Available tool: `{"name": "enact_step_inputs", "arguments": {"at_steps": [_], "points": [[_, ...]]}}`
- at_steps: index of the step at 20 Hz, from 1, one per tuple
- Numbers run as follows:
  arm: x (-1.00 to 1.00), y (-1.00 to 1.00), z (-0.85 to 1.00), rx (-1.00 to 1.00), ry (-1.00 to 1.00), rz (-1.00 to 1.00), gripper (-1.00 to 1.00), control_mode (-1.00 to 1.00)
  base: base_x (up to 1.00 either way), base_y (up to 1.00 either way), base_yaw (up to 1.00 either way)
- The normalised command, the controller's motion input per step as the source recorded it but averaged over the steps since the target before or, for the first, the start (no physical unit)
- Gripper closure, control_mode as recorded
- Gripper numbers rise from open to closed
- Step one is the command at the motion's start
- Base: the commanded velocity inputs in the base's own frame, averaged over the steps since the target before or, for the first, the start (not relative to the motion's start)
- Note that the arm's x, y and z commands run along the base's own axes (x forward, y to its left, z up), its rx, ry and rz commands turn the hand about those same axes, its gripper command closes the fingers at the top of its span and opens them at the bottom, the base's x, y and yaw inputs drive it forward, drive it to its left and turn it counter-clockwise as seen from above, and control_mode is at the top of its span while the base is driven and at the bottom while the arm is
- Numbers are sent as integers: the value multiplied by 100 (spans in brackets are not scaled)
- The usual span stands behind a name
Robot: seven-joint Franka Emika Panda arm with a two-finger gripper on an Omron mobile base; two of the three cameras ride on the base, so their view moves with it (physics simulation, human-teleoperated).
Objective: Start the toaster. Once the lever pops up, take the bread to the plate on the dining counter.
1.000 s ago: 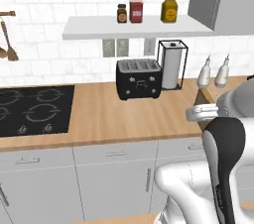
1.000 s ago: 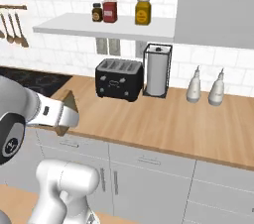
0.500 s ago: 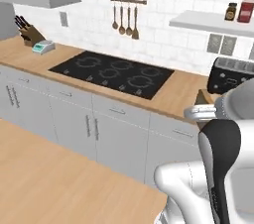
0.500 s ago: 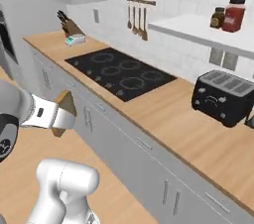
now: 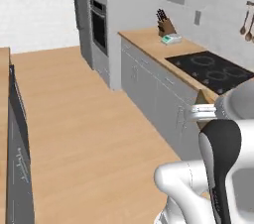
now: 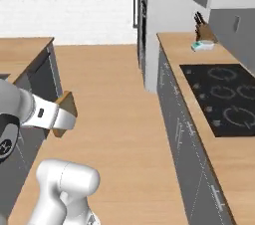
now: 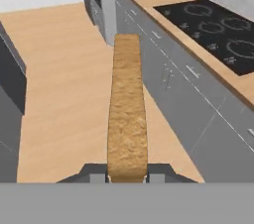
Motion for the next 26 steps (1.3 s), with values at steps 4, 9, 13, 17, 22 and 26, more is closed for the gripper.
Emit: {"name": "enact_step_inputs", "arguments": {"at_steps": [4,9,13,17,22,26], "points": [[0,0,0,0,0,0,100,100,-22,0,100],[0,0,0,0,0,0,100,100,-27,0,100],[0,0,0,0,0,0,100,100,-37,21,99],[0,0,0,0,0,0,100,100,-41,30,98],[0,0,0,0,0,0,100,100,-43,57,87],[0,0,0,0,0,0,100,100,-9,98,61]]}}
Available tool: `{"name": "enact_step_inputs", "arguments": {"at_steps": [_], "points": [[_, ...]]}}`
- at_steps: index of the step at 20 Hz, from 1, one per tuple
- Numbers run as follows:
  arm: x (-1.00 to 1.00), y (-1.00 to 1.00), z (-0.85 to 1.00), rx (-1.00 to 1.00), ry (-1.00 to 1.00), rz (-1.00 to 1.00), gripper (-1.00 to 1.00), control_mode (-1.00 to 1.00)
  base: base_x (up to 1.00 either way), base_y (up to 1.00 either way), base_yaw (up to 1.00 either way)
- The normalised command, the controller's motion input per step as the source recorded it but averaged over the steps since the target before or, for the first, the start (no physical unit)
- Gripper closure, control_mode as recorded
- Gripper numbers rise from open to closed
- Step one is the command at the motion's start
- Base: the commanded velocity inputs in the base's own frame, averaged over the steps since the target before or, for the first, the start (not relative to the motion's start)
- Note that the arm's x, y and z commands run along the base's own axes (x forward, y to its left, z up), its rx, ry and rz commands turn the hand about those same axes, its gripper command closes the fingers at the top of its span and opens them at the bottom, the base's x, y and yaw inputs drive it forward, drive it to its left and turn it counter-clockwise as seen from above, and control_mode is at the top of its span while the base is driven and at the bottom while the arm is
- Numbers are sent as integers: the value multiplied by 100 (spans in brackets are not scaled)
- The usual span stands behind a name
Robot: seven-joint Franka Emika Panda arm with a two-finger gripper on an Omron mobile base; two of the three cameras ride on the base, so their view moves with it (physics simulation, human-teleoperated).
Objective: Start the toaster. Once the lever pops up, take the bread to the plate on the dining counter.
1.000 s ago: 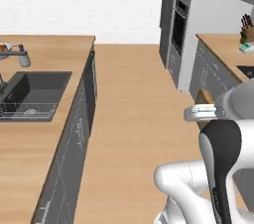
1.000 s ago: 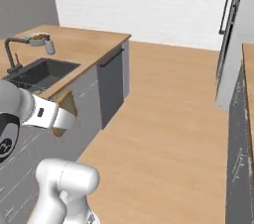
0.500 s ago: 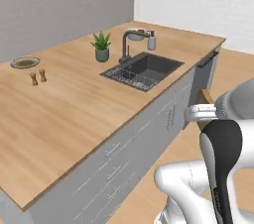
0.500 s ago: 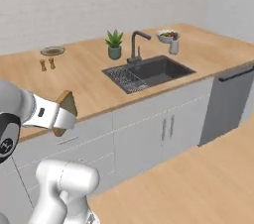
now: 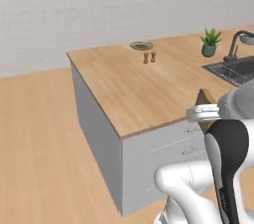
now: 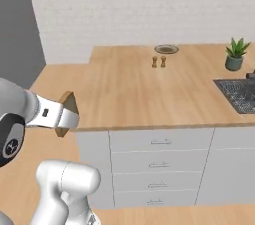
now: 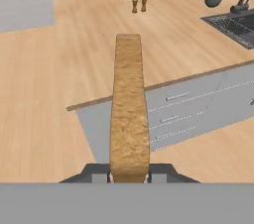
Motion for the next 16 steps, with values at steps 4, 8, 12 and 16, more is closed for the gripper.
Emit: {"name": "enact_step_inputs", "arguments": {"at_steps": [4,8,12,16], "points": [[0,0,0,0,0,0,100,100,0,100,45],[0,0,0,0,0,0,100,100,9,100,38],[0,0,0,0,0,0,100,100,85,96,28],[0,0,0,0,0,0,100,100,100,39,16]]}}
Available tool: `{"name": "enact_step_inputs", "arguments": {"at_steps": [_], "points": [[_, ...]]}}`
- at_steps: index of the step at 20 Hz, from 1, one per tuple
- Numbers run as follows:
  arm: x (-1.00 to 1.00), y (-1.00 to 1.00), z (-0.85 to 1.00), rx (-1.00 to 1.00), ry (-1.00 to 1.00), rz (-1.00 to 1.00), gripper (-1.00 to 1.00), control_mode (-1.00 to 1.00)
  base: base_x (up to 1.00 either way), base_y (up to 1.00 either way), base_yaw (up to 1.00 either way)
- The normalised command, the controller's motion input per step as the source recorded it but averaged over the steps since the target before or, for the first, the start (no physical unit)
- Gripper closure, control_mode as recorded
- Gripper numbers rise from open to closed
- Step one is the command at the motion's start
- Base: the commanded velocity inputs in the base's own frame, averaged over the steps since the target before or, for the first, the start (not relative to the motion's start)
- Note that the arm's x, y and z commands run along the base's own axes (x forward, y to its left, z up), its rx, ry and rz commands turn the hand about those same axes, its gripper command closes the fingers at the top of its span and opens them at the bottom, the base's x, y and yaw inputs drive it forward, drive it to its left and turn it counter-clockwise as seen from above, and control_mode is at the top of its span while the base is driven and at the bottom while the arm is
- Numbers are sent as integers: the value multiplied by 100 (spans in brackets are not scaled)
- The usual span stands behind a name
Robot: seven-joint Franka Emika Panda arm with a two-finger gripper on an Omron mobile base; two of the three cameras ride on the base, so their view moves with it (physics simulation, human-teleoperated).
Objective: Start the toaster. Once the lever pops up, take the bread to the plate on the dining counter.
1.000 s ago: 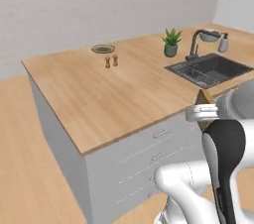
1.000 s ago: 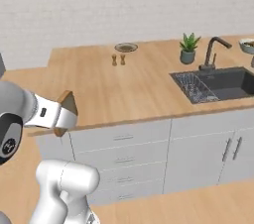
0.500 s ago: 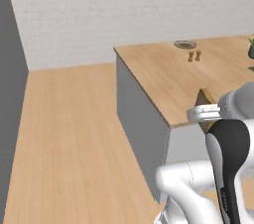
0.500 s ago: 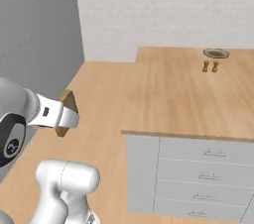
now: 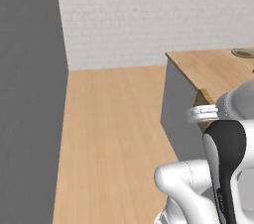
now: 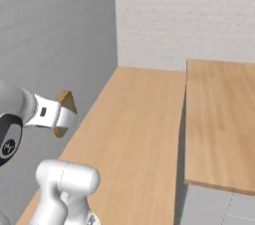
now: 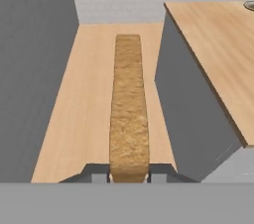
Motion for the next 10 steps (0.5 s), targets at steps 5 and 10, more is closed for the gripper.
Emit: {"name": "enact_step_inputs", "arguments": {"at_steps": [5,10], "points": [[0,0,0,0,0,0,100,100,100,0,6],[0,0,0,0,0,0,100,100,100,0,0]]}}
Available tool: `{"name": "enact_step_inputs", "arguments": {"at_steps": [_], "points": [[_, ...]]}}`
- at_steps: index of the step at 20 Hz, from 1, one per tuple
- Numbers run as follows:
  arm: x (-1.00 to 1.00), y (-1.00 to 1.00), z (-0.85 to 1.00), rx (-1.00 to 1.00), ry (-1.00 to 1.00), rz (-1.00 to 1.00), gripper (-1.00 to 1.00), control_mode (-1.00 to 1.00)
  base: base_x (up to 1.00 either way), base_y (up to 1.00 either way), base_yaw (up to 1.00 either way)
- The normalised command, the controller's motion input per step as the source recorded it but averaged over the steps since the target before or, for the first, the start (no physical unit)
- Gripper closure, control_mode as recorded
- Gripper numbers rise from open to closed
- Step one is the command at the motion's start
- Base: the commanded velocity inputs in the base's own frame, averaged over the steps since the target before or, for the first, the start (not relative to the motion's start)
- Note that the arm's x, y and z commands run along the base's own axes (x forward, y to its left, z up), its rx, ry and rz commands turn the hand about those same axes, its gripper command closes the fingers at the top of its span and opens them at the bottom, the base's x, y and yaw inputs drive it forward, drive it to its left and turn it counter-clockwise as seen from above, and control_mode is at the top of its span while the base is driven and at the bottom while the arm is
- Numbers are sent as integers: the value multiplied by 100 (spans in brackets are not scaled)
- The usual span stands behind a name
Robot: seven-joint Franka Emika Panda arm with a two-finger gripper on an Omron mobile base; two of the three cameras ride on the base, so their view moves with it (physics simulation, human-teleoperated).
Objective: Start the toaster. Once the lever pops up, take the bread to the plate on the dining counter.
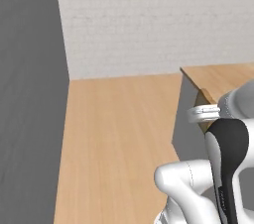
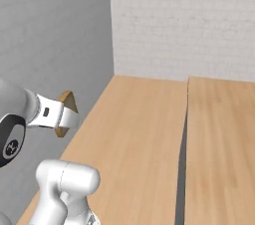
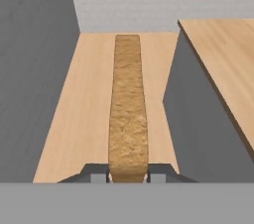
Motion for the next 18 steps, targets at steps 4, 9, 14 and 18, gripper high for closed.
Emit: {"name": "enact_step_inputs", "arguments": {"at_steps": [4,9,14,18], "points": [[0,0,0,0,0,0,100,100,100,0,0],[0,0,0,0,0,0,100,100,100,0,0],[0,0,0,0,0,0,100,100,100,0,0],[0,0,0,0,0,0,100,100,100,0,0]]}}
